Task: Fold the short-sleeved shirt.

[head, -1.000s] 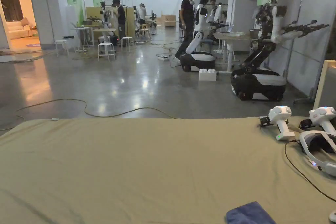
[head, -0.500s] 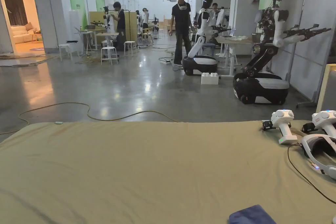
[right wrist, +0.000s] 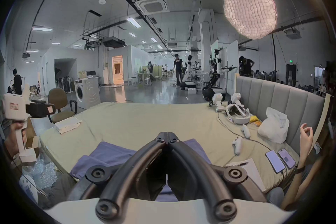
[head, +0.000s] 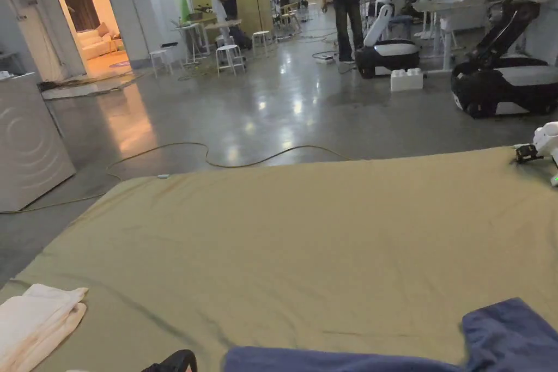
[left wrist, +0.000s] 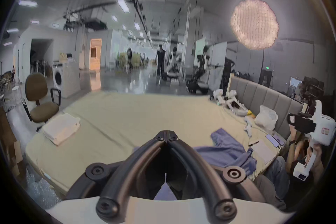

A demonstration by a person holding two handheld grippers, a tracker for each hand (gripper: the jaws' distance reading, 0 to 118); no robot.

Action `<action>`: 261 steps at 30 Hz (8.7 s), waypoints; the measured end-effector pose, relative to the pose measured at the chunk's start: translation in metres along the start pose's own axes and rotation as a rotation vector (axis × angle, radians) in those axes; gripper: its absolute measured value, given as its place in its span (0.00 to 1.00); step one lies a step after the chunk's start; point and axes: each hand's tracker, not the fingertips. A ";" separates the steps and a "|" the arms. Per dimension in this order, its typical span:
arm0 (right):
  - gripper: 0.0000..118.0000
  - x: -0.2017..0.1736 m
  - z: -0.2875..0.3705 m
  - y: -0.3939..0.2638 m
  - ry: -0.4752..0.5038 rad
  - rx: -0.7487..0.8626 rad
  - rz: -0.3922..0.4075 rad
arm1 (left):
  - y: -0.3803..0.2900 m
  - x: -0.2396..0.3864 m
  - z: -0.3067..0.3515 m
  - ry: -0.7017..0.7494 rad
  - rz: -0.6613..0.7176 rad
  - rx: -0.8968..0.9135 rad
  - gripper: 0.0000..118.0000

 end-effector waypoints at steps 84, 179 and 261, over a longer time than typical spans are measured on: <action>0.62 0.102 -0.057 -0.120 -0.088 -0.639 -0.112 | -0.142 -0.104 -0.020 0.015 0.275 -0.346 0.87; 0.00 0.020 0.024 -0.016 0.046 -0.223 -0.337 | -0.145 0.014 -0.154 -0.341 0.409 -0.568 0.05; 0.00 0.064 0.030 -0.081 0.032 -0.373 -0.369 | -0.147 0.131 -0.166 -0.288 0.192 -0.634 0.41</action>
